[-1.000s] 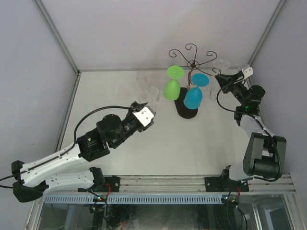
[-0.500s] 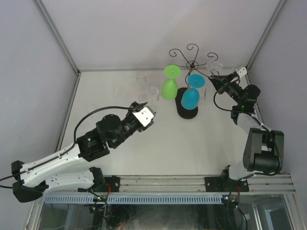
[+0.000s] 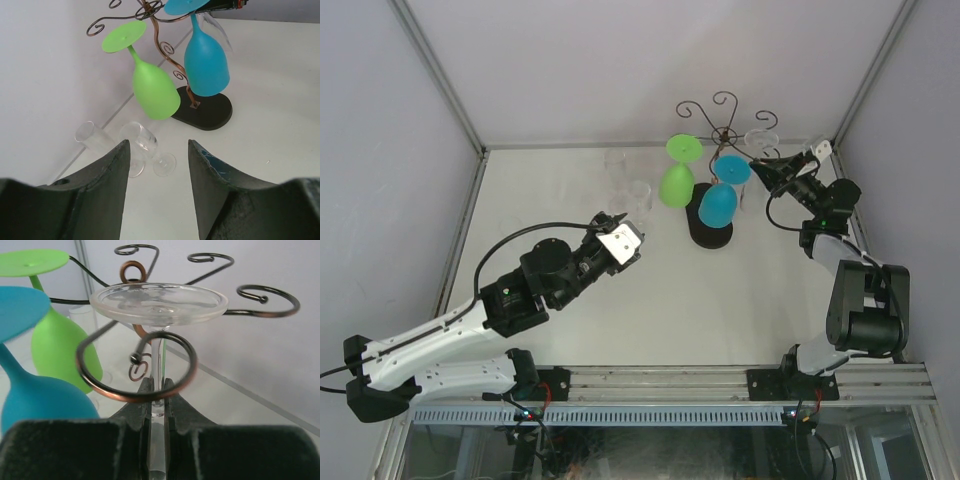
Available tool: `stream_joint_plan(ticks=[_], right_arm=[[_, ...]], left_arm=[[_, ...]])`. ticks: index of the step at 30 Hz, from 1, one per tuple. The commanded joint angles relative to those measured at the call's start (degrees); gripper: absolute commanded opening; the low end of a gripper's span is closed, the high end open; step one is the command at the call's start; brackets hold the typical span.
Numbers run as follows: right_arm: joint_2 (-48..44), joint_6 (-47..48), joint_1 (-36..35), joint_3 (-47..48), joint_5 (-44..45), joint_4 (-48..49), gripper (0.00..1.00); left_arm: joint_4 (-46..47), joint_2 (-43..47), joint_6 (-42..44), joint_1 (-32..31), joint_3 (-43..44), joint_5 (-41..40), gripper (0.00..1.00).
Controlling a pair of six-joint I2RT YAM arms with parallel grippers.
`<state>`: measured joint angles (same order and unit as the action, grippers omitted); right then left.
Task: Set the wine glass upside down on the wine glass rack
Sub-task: Turn the wine glass upside down at the wine rack.
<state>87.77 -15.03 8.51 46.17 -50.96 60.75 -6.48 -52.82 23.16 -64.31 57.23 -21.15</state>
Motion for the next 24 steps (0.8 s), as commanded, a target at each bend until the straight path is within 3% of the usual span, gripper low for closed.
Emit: stream_joint_plan(ticks=[1, 11, 24], right_arm=[[-0.6, -3.5, -0.1, 2.4, -3.3, 6.6, 0.00], [-3.0, -5.1, 0.2, 2.3, -6.5, 6.0, 0.00], [-10.5, -2.7, 1.7, -4.0, -4.1, 4.8, 0.00]], left_arm=[[3.1, 0.7, 0.9, 0.3, 1.0, -0.7, 0.54], [3.1, 0.8, 1.2, 0.3, 0.8, -0.6, 0.54], [3.2, 0.4, 1.1, 0.3, 0.7, -0.3, 0.54]])
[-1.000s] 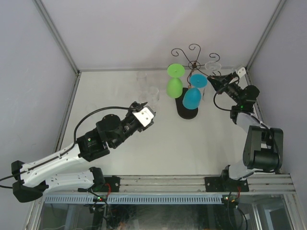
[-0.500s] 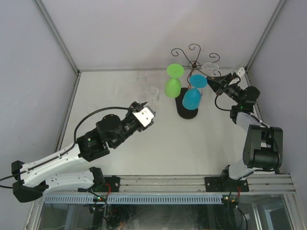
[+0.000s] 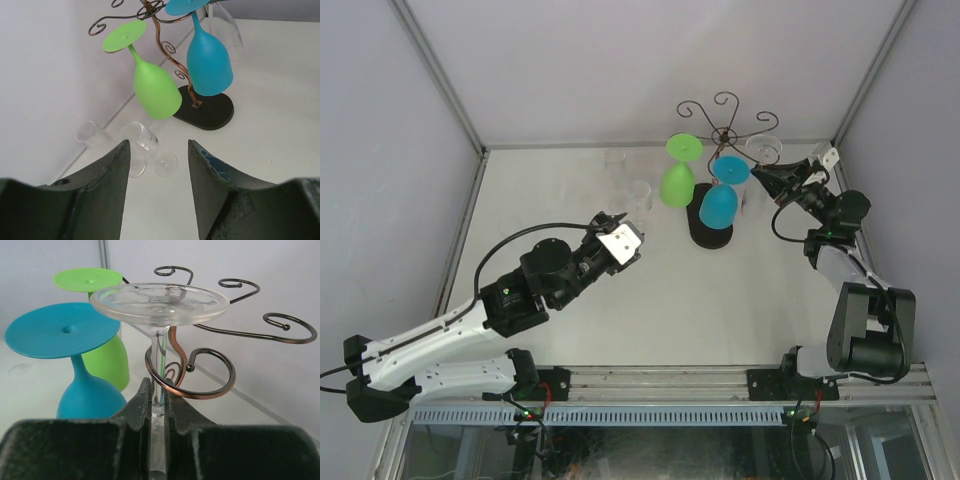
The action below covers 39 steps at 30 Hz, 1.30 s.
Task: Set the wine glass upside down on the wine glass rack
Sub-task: Turn the wine glass upside down at the wine rack.
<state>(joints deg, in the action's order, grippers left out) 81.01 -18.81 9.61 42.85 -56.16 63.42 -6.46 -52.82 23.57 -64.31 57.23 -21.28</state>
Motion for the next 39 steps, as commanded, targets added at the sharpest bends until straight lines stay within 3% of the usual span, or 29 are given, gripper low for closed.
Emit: stream_joint_plan(ticks=[1, 23, 39], right_arm=[[-4.4, 1.7, 0.8, -0.9, 1.4, 1.3, 0.00], [-7.7, 9.2, 1.8, -4.3, 17.7, -12.4, 0.00], [-5.5, 12.7, -1.8, -1.7, 20.1, -17.1, 0.15]], left_arm=[[3.2, 0.4, 0.7, 0.3, 0.7, -0.2, 0.54], [3.2, 0.4, 0.6, 0.2, 0.7, 0.3, 0.54], [3.2, 0.7, 0.7, 0.3, 0.6, 0.1, 0.54]])
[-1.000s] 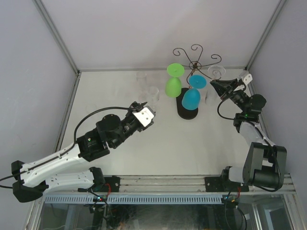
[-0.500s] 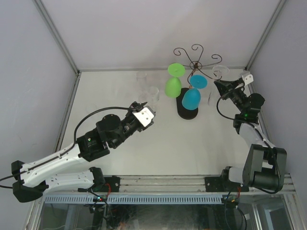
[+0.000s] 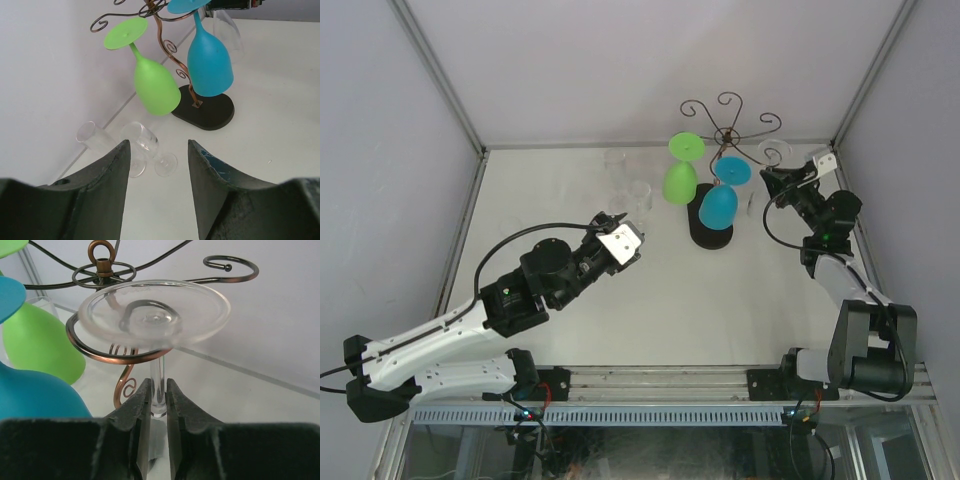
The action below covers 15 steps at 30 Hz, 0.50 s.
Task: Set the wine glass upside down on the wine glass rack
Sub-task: Turn the wine glass upside down at the wine rack.
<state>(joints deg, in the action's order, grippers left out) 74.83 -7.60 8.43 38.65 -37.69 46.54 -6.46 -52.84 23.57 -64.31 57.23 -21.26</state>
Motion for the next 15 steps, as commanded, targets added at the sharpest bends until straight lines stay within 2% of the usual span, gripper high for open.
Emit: stream_joint_plan(ticks=[1, 5, 10, 15], right_arm=[[0.6, 1.6, -0.8, 2.4, 1.7, -0.6, 0.17], [-0.1, 1.7, -0.7, 2.4, 1.7, -1.8, 0.33], [-2.4, 2.1, -0.2, 2.4, 1.2, -4.9, 0.42], [-8.4, 3.2, 0.1, 2.4, 2.8, -14.3, 0.47]], left_arm=[[3.2, 0.8, 0.7, 0.3, 0.6, 0.1, 0.54], [3.2, 0.9, 0.8, 0.2, 0.6, 0.2, 0.54], [3.3, 2.1, 1.3, 0.3, 0.5, -0.5, 0.54], [3.3, 2.9, 1.5, 0.4, 1.0, -1.2, 0.55]])
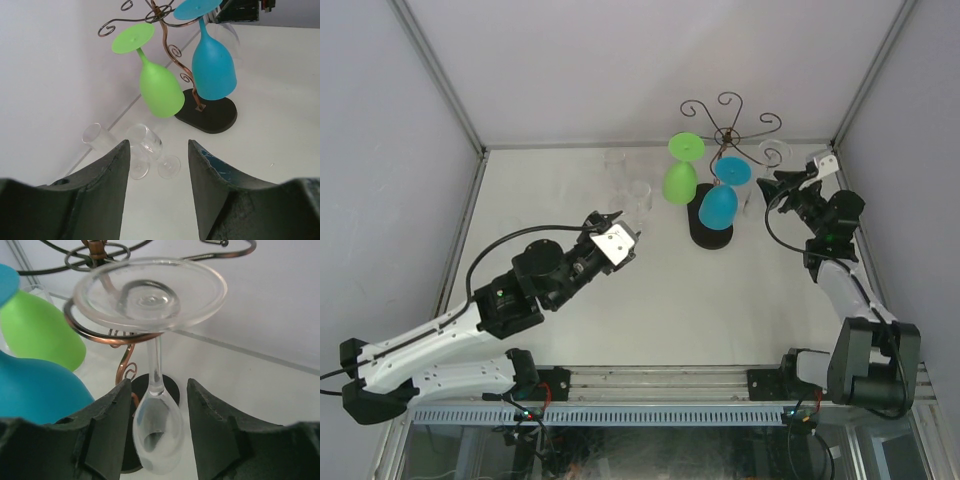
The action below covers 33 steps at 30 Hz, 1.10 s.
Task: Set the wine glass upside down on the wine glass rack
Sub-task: Turn the wine glass upside down at the wine rack.
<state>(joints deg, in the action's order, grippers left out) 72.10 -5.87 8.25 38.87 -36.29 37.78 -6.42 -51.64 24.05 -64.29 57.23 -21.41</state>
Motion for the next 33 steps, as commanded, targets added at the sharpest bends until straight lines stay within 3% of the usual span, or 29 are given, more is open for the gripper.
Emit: stream_joint_plan(ticks=[1, 10, 17, 22, 27, 33], right_arm=[[-7.1, 1.6, 0.2, 2.2, 1.9, -8.2, 0.49], [-19.2, 0.8, -0.6, 1.6, 8.8, -28.4, 0.54], [-29.2, -3.3, -0.9, 1.6, 12.8, -38.7, 0.56], [-37.4, -9.5, -0.9, 1.6, 9.8, -42.7, 0.63], [-45.2, -13.2, -0.9, 3.9, 5.5, -44.7, 0.74], [-43.7, -12.4, -0.8, 11.4, -3.4, -48.2, 0.86]], left_arm=[[3.1, 1.7, 1.0, 0.3, 1.2, -1.1, 0.55], [-4.9, 1.6, -4.3, 0.2, 5.9, -0.7, 0.55], [-6.2, 7.6, -10.9, 0.2, 1.4, -3.3, 0.57], [-7.6, 9.6, -13.4, 0.2, -0.8, -7.2, 0.65], [-14.6, 7.8, -17.7, 0.7, 2.4, -9.7, 0.68], [-19.2, 7.4, -25.2, 8.1, 4.5, -4.8, 0.69]])
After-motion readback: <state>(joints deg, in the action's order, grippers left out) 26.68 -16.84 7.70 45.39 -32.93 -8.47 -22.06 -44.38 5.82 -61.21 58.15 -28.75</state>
